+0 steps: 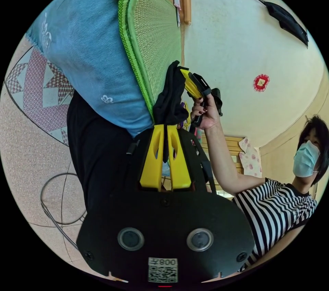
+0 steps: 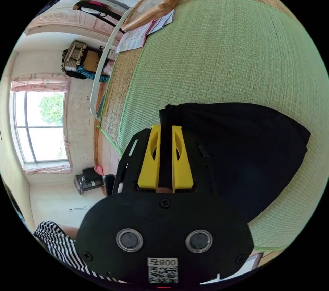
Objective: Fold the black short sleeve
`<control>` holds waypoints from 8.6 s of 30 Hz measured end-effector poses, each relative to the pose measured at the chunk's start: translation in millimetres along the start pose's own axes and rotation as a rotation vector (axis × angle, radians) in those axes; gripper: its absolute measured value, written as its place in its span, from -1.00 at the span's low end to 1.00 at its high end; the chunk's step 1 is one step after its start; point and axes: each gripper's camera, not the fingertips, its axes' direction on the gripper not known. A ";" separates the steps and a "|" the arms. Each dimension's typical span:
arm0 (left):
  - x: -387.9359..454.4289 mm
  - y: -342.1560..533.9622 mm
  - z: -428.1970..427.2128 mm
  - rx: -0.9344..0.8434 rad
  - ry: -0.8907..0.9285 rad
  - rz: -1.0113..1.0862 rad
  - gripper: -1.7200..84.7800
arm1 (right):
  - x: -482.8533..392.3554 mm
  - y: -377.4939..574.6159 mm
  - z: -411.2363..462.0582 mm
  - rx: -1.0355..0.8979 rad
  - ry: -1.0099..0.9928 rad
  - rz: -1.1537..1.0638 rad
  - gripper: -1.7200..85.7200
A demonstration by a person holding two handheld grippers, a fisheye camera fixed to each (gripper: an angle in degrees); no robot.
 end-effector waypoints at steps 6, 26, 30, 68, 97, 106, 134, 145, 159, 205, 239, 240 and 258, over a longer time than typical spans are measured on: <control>9.3 8.0 -10.4 0.033 -0.057 0.025 -0.95 | -17.5 0.1 -5.5 -0.008 0.027 -0.076 -0.82; 71.1 -14.4 19.3 -0.034 -0.257 0.183 -0.96 | -31.3 -8.2 9.1 -0.034 0.138 -0.122 -0.95; 82.1 -14.0 19.5 -0.039 -0.266 0.183 -0.96 | -29.1 -11.6 16.0 -0.042 0.141 -0.120 -0.96; 257.4 -10.2 50.5 -0.172 -0.644 0.443 -0.96 | 66.6 79.7 -24.3 0.044 0.296 -0.054 -0.96; 309.2 0.1 52.9 -0.205 -0.656 0.412 -0.95 | 231.7 188.9 -65.7 0.179 0.155 0.058 -0.96; 299.4 24.8 42.2 -0.198 -0.578 0.348 -0.94 | 291.7 346.7 -46.0 0.146 -0.103 0.122 -0.95; 244.3 35.7 169.3 -0.460 -0.332 0.258 -0.81 | 409.5 464.9 66.9 0.090 -0.422 0.276 -0.81; 187.4 40.4 234.9 -0.494 -0.187 0.079 -0.88 | 435.6 480.7 95.8 0.119 -0.533 0.321 -0.79; 164.3 66.6 245.6 -0.486 -0.175 0.108 -0.91 | 446.5 494.4 139.0 0.135 -0.666 0.339 -0.86; 43.2 119.3 60.6 -0.026 0.175 -0.171 -0.85 | 412.3 520.2 78.2 0.210 -0.706 0.204 -0.93; 281.6 115.4 5.6 -0.112 0.351 0.001 -0.87 | 544.6 700.4 -37.5 0.332 -0.713 0.110 -0.93; 299.3 112.2 7.1 -0.119 0.363 0.020 -0.87 | 546.5 704.1 -43.1 0.341 -0.713 0.101 -0.93; 586.5 63.5 101.8 -0.323 0.460 0.214 -0.88 | 652.8 842.2 -224.5 0.687 -0.721 -0.106 -0.93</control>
